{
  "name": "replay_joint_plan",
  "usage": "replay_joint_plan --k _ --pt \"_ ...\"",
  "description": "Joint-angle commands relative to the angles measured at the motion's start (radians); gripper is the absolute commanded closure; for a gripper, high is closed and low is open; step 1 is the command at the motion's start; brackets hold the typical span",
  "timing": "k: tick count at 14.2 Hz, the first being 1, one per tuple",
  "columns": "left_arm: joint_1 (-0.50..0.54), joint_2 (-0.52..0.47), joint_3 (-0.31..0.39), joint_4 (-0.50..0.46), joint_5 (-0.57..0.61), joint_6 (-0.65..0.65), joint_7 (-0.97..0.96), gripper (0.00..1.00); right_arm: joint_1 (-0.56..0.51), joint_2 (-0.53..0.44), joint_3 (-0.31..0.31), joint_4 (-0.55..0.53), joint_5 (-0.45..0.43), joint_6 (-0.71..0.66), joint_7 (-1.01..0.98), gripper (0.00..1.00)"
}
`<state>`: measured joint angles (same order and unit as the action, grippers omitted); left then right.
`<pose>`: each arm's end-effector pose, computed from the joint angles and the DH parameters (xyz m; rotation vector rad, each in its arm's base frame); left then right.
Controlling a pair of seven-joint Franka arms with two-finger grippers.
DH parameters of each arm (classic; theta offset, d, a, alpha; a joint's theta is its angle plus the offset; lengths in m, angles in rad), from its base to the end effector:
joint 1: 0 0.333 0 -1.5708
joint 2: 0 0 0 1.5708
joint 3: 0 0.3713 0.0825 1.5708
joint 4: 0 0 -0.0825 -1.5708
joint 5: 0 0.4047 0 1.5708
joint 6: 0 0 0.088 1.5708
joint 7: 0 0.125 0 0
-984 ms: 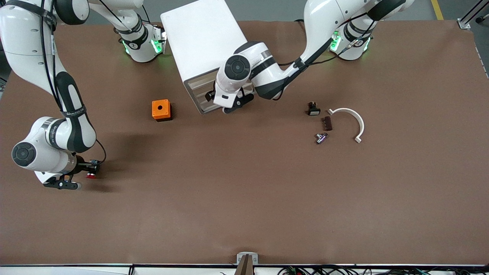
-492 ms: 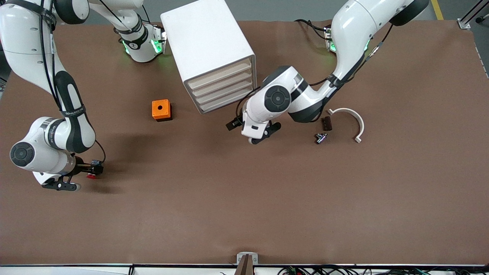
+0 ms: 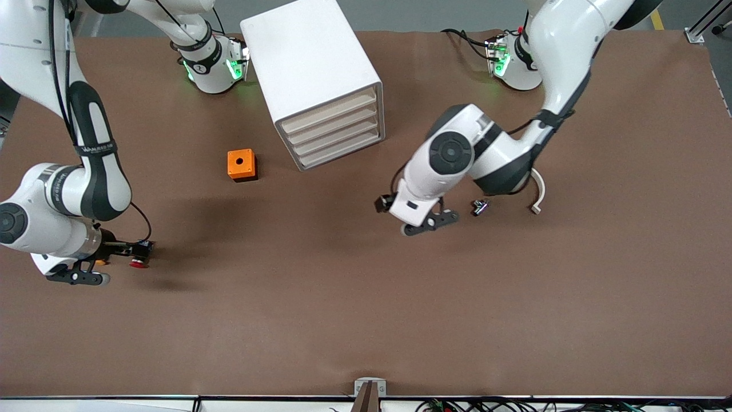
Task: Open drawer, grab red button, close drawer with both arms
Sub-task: 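Release the red button with the right gripper while the left gripper withdraws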
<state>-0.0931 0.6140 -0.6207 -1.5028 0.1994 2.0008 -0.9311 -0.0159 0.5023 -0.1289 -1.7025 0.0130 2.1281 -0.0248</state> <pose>0.6218 -0.4064 0.3775 3.0083 0.3341 -0.1796 0.6983 -0.0909 0.3165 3.0890 -0.1759 -0.1187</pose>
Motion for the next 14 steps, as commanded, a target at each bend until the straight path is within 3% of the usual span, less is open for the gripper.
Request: replay_joint_plan --k 1,6,8,14 --pt "0.099 -0.063 -0.01 -0.011 0.025 -0.071 0.197 0.0 0.037 -0.089 0.002 0.042 -0.007 -0.146 0.068 0.0" --pt "0.205 -0.117 -0.011 -0.022 0.026 -0.102 0.302 0.0 0.1 -0.162 0.003 0.196 -0.008 -0.433 0.129 0.0" --pt "0.233 -0.186 0.002 -0.04 0.017 -0.115 0.395 0.0 0.099 -0.186 0.003 0.269 -0.004 -0.528 0.118 0.0" --pt "0.156 -0.397 0.293 -0.066 -0.106 -0.226 0.604 0.0 0.076 -0.214 -0.009 0.422 -0.024 -0.662 -0.027 0.0"
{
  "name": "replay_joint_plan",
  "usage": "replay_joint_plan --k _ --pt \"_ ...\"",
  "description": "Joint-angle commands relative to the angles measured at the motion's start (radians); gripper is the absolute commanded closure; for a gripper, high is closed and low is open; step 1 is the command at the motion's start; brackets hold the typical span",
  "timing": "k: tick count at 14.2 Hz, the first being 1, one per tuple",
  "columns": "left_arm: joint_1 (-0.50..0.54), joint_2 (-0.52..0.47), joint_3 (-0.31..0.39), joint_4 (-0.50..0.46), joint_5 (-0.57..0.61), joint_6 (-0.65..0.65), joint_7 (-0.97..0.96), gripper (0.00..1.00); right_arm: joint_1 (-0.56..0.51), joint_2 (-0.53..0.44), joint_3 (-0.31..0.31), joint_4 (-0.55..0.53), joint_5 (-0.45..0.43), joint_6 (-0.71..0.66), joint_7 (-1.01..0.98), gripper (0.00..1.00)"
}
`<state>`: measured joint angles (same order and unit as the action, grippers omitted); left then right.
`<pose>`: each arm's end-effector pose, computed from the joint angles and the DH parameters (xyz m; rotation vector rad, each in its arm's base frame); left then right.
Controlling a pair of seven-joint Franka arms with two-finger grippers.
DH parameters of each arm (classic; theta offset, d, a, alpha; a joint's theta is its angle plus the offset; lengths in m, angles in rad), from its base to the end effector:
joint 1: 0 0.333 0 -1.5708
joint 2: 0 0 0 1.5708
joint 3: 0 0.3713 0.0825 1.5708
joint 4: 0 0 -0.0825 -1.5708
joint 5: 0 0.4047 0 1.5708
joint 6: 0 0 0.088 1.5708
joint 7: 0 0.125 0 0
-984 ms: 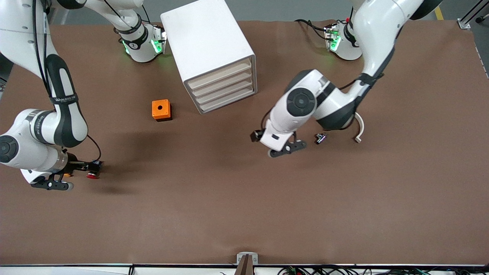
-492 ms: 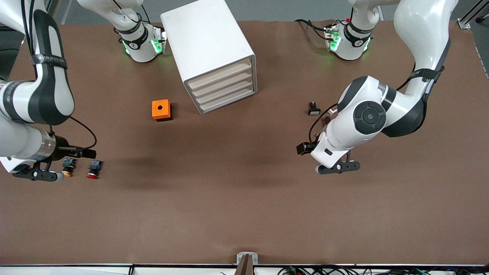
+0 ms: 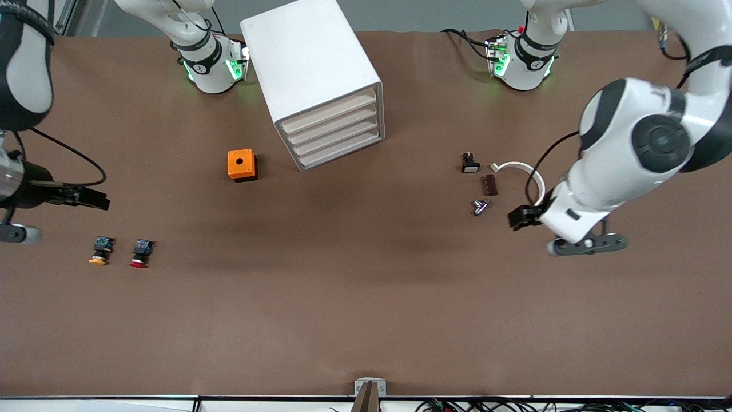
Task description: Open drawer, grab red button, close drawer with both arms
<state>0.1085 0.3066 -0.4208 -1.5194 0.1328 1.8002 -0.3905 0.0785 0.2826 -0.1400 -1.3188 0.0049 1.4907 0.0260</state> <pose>0.6648 -0.1624 0.5276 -3.1350 -0.1028 -0.0050 0.6623 -0.0259 0.6042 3.1019 -0.1303 -0.1687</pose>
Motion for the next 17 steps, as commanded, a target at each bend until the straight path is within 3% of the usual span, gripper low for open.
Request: replay_joint_plan --k 1,5,7,10,17 --pt "-0.071 -0.121 0.152 -0.056 -0.059 -0.03 0.106 0.0 -0.028 0.001 0.002 0.038 -0.013 -0.026 -0.104 0.0" --pt "-0.122 -0.211 0.308 -0.058 -0.099 -0.057 0.263 0.0 -0.043 -0.058 0.005 0.021 -0.01 -0.015 -0.095 0.0" --pt "-0.148 -0.247 0.362 -0.054 -0.099 -0.085 0.275 0.0 -0.043 -0.118 0.007 -0.063 -0.002 0.017 -0.092 0.0" --pt "-0.15 -0.294 0.384 -0.058 -0.099 -0.154 0.321 0.0 -0.043 -0.213 0.005 -0.2 0.006 0.095 -0.069 0.0" --pt "-0.104 -0.371 0.375 -0.105 -0.108 -0.16 0.404 0.0 -0.048 -0.206 0.003 -0.142 -0.003 0.052 -0.003 0.0"
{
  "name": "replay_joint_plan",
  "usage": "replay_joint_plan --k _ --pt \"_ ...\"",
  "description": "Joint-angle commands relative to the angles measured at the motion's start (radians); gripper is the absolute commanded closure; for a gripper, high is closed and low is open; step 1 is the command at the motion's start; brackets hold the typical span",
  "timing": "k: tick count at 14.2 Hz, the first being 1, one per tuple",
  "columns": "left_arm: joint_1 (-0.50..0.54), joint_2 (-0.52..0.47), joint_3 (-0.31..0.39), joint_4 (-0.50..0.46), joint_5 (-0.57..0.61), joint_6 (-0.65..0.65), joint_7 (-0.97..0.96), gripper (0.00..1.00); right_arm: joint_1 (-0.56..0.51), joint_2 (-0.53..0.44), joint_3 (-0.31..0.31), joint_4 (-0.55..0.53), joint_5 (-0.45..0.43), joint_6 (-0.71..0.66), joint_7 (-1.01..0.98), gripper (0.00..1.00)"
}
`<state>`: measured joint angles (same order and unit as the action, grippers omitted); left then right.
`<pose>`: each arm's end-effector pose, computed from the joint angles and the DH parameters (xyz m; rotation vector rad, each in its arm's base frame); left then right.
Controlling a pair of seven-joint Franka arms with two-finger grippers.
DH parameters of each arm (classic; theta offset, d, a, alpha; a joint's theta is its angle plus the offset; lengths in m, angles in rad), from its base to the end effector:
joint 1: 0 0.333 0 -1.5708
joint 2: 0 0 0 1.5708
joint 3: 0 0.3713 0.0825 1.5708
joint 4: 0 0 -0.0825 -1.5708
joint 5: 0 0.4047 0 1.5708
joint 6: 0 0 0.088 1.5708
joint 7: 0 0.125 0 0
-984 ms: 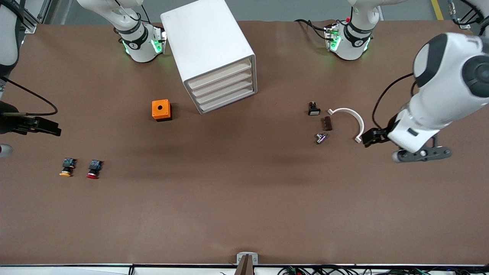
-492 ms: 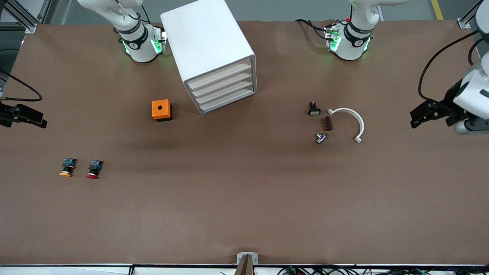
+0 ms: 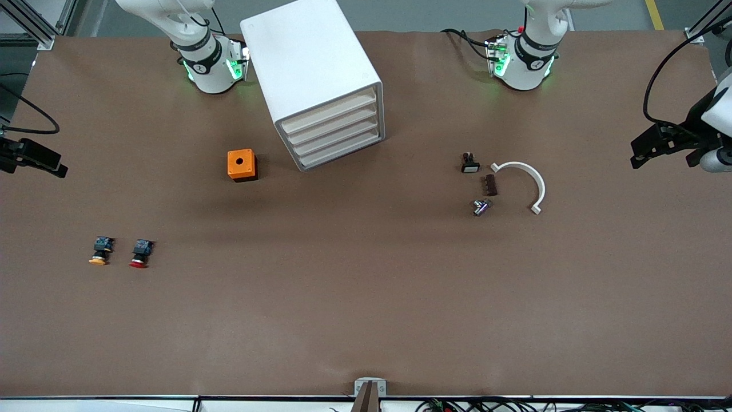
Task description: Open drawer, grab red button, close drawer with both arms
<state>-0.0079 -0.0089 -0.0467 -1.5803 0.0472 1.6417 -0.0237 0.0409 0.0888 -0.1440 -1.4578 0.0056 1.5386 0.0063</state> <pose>0.5799 -0.0262 0.6689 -3.0944 0.0504 -0.1116 0.6017 -0.0570 0.6626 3.1302 -0.1703 -0.0116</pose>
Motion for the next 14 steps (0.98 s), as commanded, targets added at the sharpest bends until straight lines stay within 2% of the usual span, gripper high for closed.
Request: replay_joint_plan --k 1,9,12,14 --pt "0.013 -0.057 0.001 -0.043 -0.023 -0.002 0.033 0.0 -0.012 -0.012 0.008 0.011 -0.004 0.003 0.017 0.0" --pt "-0.004 -0.042 -0.002 -0.015 -0.036 0.003 -0.071 0.0 -0.033 -0.009 0.012 0.028 0.004 0.009 0.018 0.0" --pt "-0.003 -0.042 -0.004 -0.012 -0.087 -0.025 -0.079 0.0 -0.047 -0.009 0.017 0.031 0.005 0.008 0.018 0.0" --pt "-0.003 -0.043 -0.015 -0.007 -0.072 -0.031 -0.073 0.0 -0.09 -0.007 0.027 0.031 0.008 0.008 0.009 0.0"
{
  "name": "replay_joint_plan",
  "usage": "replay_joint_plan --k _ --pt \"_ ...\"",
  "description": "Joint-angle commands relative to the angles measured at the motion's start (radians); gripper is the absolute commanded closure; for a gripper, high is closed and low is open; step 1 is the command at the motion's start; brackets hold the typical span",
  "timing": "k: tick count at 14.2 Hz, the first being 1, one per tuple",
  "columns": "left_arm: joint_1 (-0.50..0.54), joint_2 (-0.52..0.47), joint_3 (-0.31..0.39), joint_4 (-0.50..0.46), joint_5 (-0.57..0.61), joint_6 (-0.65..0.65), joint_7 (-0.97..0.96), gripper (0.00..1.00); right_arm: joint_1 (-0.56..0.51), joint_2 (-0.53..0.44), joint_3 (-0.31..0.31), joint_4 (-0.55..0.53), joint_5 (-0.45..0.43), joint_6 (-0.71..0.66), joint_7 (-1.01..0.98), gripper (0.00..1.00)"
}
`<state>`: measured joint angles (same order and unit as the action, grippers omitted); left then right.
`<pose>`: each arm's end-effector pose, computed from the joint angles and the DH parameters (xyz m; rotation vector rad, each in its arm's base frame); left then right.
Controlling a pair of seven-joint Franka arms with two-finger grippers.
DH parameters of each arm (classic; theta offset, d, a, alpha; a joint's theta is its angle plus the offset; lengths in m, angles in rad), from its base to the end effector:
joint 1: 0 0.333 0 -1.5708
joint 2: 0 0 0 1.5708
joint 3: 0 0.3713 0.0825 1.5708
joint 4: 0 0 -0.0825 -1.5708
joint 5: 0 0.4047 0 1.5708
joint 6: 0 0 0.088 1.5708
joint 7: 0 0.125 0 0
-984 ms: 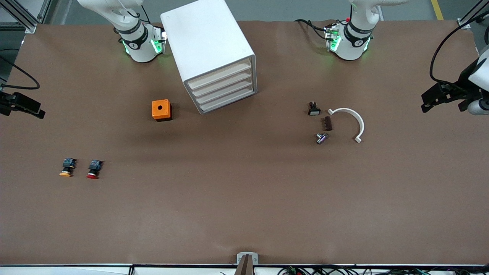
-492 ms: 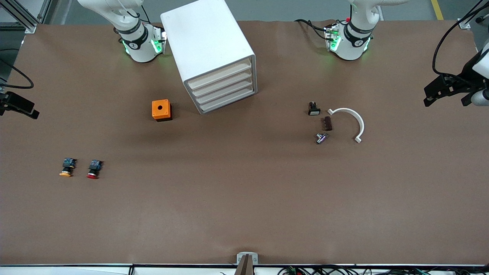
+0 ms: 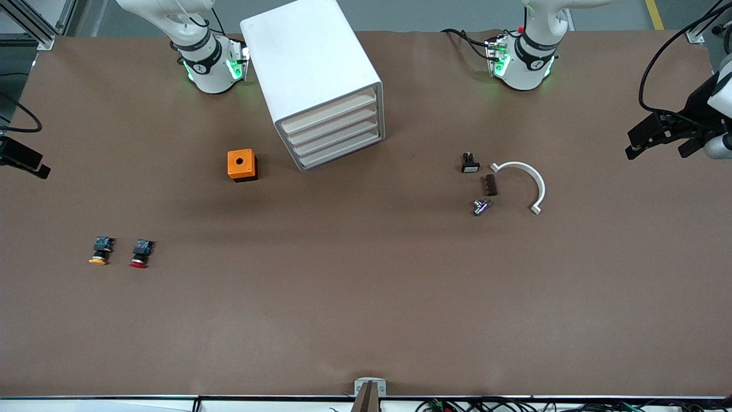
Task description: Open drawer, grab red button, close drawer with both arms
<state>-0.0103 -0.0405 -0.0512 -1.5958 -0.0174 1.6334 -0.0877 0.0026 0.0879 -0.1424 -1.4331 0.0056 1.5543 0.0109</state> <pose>0.5670 -0.0377 0.6783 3.1179 0.0414 0.1196 0.6015 -0.0793 0.6767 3.1233 -0.2343 0.0527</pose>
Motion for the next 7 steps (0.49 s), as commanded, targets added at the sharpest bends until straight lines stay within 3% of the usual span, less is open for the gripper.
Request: replay_joint_plan --k 1,3,4,7 --pt "0.0 -0.01 -0.01 0.008 -0.003 -0.023 -0.004 0.0 -0.091 -0.008 0.068 0.008 0.008 -0.007 0.004 0.0" --pt "0.001 -0.012 -0.012 0.007 -0.001 -0.021 -0.004 0.0 -0.233 -0.008 0.218 0.01 0.007 -0.007 0.003 0.0" --pt "0.001 -0.012 -0.012 0.007 0.0 -0.021 -0.006 0.0 -0.274 -0.008 0.263 0.01 0.005 -0.007 0.004 0.0" --pt "0.007 -0.012 -0.018 0.007 0.0 -0.021 -0.004 0.0 -0.271 -0.007 0.267 0.01 0.005 -0.007 0.008 0.0"
